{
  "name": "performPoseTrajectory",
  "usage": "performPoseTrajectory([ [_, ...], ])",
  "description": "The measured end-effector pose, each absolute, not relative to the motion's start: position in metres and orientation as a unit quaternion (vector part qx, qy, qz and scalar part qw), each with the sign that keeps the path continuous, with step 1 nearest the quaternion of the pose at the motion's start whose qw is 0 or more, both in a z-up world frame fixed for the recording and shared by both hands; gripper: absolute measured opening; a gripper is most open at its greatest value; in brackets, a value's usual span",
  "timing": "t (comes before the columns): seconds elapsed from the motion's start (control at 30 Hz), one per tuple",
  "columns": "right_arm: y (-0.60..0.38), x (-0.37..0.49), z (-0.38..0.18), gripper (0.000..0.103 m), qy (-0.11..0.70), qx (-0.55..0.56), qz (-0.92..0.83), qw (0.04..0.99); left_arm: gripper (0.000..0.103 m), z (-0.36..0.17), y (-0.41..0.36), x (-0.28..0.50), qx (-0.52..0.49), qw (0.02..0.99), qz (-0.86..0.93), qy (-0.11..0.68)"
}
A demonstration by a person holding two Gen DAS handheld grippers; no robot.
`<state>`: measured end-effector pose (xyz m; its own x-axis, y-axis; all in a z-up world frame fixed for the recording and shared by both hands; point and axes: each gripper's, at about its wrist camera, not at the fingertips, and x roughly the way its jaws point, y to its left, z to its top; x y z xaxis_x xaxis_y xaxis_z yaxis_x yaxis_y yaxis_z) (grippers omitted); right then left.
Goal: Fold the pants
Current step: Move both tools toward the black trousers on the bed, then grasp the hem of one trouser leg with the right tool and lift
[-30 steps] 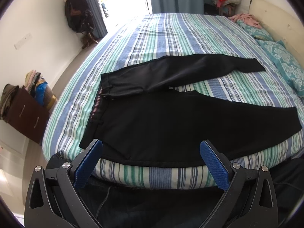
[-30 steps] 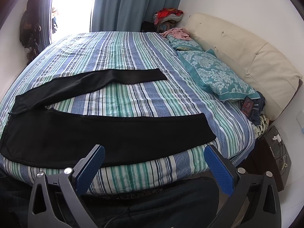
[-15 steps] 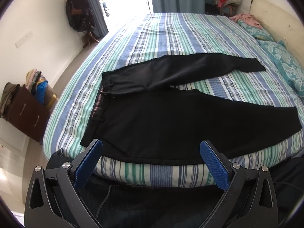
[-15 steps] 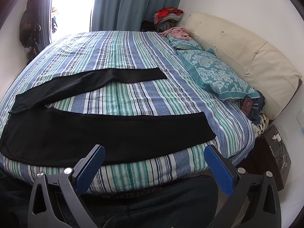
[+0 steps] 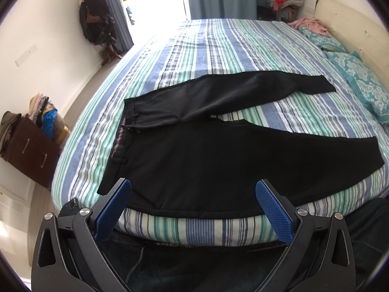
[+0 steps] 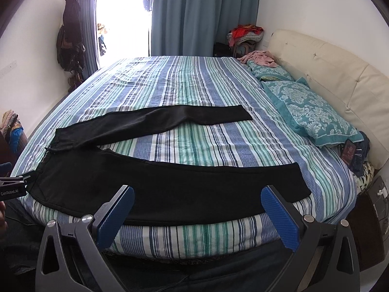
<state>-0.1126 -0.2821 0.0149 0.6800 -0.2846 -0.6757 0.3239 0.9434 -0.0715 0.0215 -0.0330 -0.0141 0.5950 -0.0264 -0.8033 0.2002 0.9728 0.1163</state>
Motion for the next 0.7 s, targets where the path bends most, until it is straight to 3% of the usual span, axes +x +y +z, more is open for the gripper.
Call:
performPoseTrajectory([
  [0.2,-0.281,-0.078,0.027,0.103,0.333,0.045,-0.108,0.936,0.102,-0.006,-0.049,0.05,0.084,0.895,-0.072,0.432],
  [0.37,-0.322,-0.01,-0.01,0.103,0.395,0.076,-0.002,0.916,0.102,-0.02,-0.062,0.082,0.094,0.89,-0.065,0.441],
  [0.57,-0.483,0.12,-0.043,0.103,0.419,0.053,-0.011,0.906,0.102,-0.054,-0.066,0.114,0.1,0.878,-0.039,0.466],
  [0.7,-0.608,0.227,-0.087,0.102,0.477,0.069,-0.091,0.871,0.102,-0.077,-0.068,0.132,0.094,0.868,-0.014,0.487],
])
